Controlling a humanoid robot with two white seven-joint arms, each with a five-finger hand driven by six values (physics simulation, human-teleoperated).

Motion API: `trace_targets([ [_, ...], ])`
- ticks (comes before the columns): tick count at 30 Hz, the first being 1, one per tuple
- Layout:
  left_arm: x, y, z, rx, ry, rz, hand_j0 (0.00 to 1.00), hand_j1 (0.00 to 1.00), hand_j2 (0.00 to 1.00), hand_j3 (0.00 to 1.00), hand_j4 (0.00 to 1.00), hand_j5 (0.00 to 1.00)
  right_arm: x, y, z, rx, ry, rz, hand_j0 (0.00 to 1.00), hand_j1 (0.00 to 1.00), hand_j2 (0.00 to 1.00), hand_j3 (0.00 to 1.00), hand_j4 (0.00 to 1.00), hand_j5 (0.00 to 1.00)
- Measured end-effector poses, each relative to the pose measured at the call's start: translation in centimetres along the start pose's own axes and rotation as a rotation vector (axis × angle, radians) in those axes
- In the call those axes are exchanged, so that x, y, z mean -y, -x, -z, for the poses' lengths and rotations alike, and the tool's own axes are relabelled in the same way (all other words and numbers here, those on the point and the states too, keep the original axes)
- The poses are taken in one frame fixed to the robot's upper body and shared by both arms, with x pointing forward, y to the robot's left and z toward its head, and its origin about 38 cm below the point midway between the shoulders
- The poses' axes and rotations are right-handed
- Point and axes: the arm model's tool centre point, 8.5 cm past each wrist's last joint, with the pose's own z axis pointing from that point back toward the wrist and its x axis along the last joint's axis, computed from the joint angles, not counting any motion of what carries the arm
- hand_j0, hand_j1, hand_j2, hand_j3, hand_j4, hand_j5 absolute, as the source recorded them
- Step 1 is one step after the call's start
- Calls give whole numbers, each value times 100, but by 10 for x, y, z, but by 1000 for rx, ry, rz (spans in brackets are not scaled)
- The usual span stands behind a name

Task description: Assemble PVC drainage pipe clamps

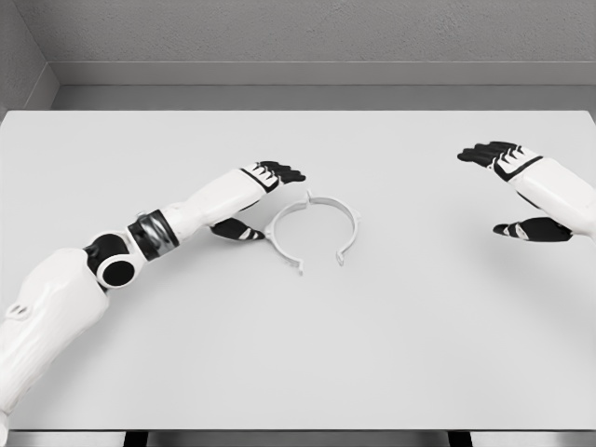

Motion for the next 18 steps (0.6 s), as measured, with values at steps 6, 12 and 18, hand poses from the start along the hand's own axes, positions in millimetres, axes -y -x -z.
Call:
trace_targets([
  [6, 3, -5, 6, 13, -7, -12, 100, 100, 100, 100, 100, 100, 0, 0, 0, -1, -1, 0, 100, 100, 100, 100, 100, 100],
  [12, 11, -12, 10, 27, -10, -31, 100, 100, 100, 100, 100, 100, 0, 0, 0, -1, -1, 0, 100, 100, 100, 100, 100, 100],
  [18, 11, -16, 12, 38, -13, -32, 100, 100, 100, 100, 100, 100, 0, 1, 0, -2, -1, -1, 100, 100, 100, 100, 100, 100],
])
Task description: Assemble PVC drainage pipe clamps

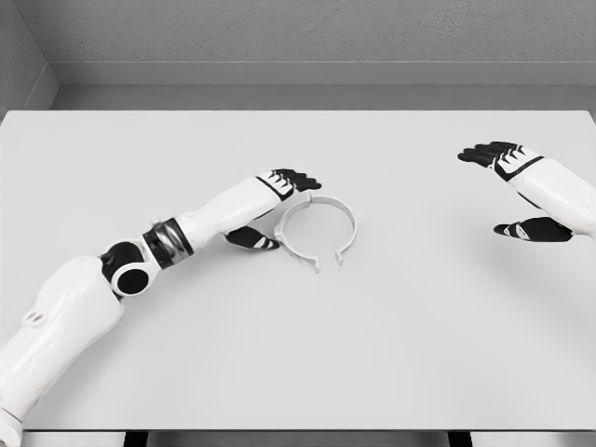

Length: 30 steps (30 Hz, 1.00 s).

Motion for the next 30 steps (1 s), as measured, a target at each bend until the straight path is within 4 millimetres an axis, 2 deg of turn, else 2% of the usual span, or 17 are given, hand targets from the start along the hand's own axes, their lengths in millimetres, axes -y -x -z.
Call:
trace_targets([
  [30, 7, -18, 13, 46, -22, -27, 100, 100, 100, 100, 100, 100, 0, 0, 0, 0, 0, 0, 100, 100, 100, 100, 100, 100],
])
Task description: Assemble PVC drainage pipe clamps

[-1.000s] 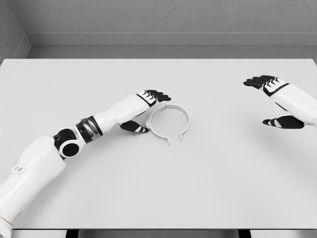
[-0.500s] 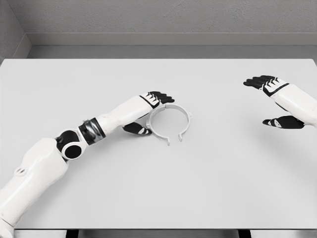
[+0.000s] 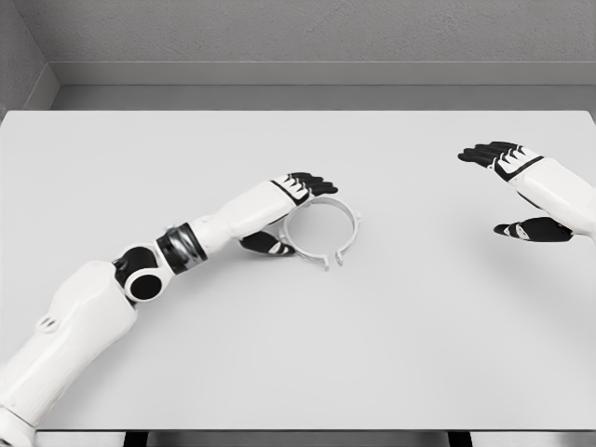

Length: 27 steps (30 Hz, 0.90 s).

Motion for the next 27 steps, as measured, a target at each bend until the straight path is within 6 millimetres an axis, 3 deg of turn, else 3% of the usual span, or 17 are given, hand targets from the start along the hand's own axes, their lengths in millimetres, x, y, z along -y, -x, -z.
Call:
trace_targets([
  [15, 3, -10, 1, 25, -9, -7, 100, 100, 100, 100, 100, 100, 0, 0, 0, 0, 0, 0, 100, 100, 100, 100, 100, 100],
  [21, -9, -1, -10, 5, -10, 19, 100, 100, 100, 100, 100, 100, 0, 0, 0, 0, 0, 0, 100, 100, 100, 100, 100, 100],
  [27, -42, 25, -19, -59, -28, 72, 100, 100, 100, 100, 100, 100, 0, 0, 0, 0, 0, 1, 100, 100, 100, 100, 100, 100],
])
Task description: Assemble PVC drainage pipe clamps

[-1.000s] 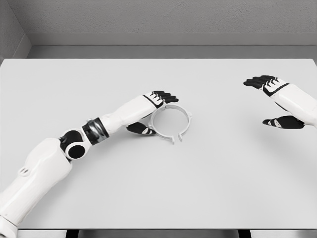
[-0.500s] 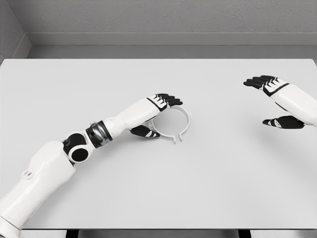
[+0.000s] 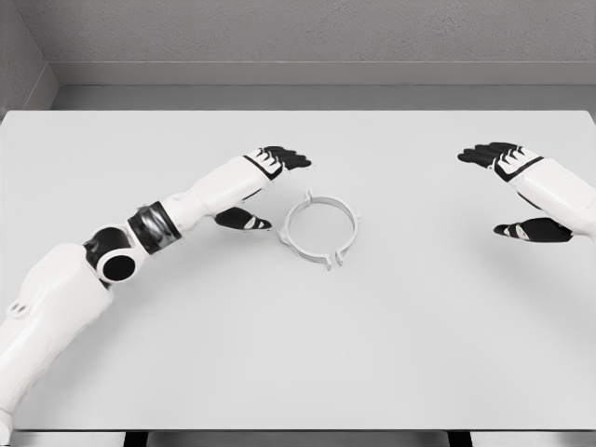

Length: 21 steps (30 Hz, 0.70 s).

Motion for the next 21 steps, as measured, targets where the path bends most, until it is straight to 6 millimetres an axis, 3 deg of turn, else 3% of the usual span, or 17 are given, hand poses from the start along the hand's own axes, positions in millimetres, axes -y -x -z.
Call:
trace_targets([
  [3, 6, 8, -2, -28, 12, -11, 100, 100, 100, 100, 100, 100, -1, 0, 0, 0, -1, 1, 100, 100, 100, 100, 100, 100],
  [8, 22, 3, 4, -26, 23, -40, 100, 100, 100, 100, 100, 100, -1, 0, 0, 0, -1, 1, 100, 100, 100, 100, 100, 100],
  [21, 30, -5, 9, -8, 22, -58, 100, 100, 100, 100, 100, 100, -1, 0, -1, -1, -1, 2, 100, 100, 100, 100, 100, 100],
])
